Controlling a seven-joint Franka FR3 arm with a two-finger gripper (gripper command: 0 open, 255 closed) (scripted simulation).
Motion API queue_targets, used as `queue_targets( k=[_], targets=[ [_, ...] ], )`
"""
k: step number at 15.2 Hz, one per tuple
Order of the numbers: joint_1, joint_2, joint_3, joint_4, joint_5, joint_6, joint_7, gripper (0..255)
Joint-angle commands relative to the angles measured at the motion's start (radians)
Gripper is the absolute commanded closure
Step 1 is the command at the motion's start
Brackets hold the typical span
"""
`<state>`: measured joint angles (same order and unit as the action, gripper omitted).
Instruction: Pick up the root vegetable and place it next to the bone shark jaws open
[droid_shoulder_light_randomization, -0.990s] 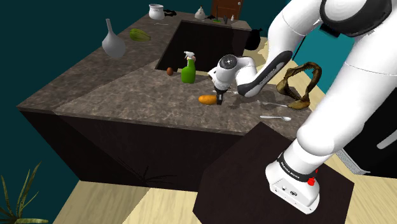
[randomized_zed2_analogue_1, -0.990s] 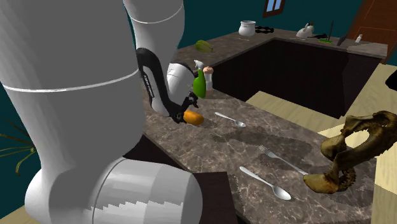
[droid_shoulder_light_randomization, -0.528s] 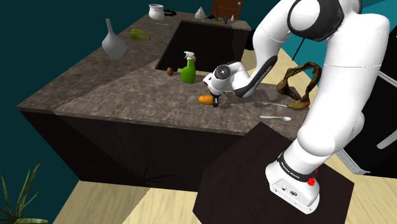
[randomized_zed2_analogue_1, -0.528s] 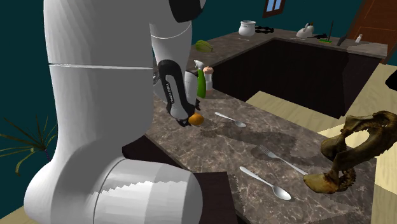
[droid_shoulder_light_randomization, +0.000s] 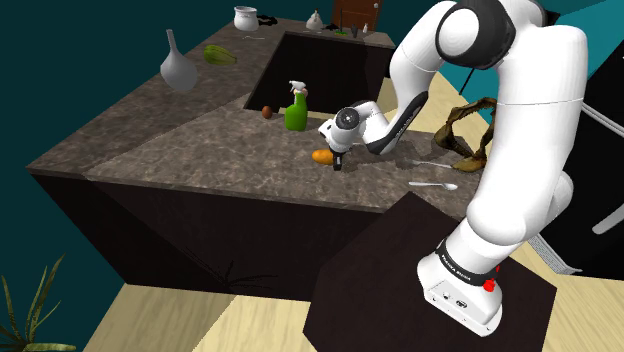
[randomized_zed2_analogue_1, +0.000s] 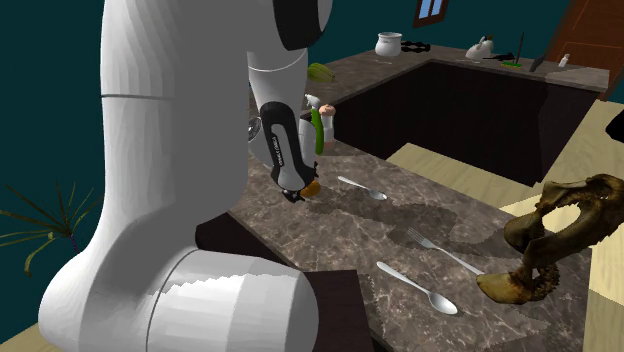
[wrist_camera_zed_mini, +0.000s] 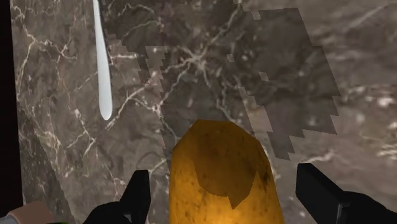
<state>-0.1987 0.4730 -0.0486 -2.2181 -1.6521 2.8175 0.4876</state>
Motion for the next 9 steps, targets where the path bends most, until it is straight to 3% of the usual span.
queue_targets(
  k=[1, 4, 5, 9],
  targets=[
    [0.0, 0.001, 0.0, 0.001, -0.002, 0.0, 0.001, 0],
    [0.0, 0.001, 0.0, 0.001, -0.001, 0.0, 0.001, 0],
    [0.0, 0.001, 0.0, 0.001, -0.001, 0.0, 0.001, 255],
    [0.0, 0.001, 0.0, 0.001, -0.001, 0.0, 0.001, 255]
  ],
)
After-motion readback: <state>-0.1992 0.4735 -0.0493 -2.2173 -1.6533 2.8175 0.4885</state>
